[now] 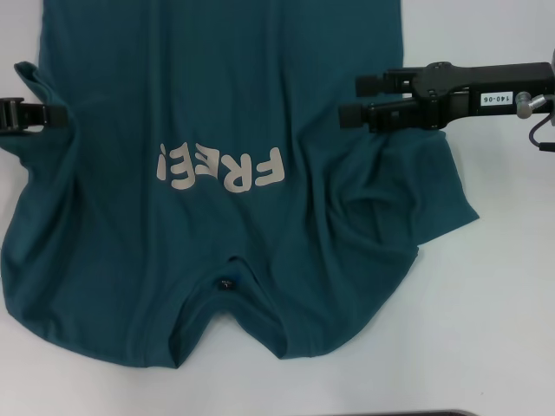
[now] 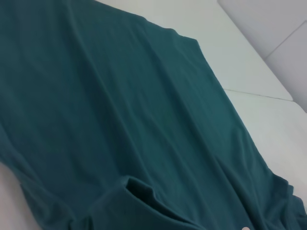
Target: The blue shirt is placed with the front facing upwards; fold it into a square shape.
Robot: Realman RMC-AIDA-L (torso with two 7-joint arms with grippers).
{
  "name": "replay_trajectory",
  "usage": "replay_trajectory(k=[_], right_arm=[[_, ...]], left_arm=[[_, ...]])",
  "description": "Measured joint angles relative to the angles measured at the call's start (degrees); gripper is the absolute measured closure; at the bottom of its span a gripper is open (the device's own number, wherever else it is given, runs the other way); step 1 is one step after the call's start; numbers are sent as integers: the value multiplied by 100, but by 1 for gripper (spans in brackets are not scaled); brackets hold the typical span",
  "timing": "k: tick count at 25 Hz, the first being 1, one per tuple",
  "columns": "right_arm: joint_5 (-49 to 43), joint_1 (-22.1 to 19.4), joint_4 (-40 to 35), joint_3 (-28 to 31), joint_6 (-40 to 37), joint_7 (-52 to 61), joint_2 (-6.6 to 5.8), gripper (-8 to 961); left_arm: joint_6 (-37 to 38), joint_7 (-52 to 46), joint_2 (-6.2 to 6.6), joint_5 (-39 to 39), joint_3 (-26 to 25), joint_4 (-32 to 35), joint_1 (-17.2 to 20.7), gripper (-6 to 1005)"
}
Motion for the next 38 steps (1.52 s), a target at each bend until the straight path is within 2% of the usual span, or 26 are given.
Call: replay_trajectory(k=[11,15,16,18,20,24,27,38], right_arm=[[0,-17,-5,-7,-5,-59,-3,28],[-1,-11,-5,-8,-7,-59,-3,28],[-1,-9,-6,-8,-7,-57,-4,28],[-1,-7,-5,-8,-8,-47,-3,28],[-1,-6,-5,-8,-8,-29,-2,28],[-1,-3,-5,-8,-7,-14,-1,29],[-1,1,-5,-8,-1,-8,-1,29],[-1,1,33,-8,-9,2,8,29]], left_arm=[[-204,1,-54,70,42,65,-33,998],[-220,-1,41,81,40,30,3,998],[-281,-8,144,85,34,21,48,998],[-331,-17,223,86,34,40,92,998],[-370,-24,354,86,17,69,161,997],[-441,-27,504,87,-14,75,256,996],[-496,-30,561,114,-26,64,308,994],[-775,-7,610,453,-51,-78,320,986]])
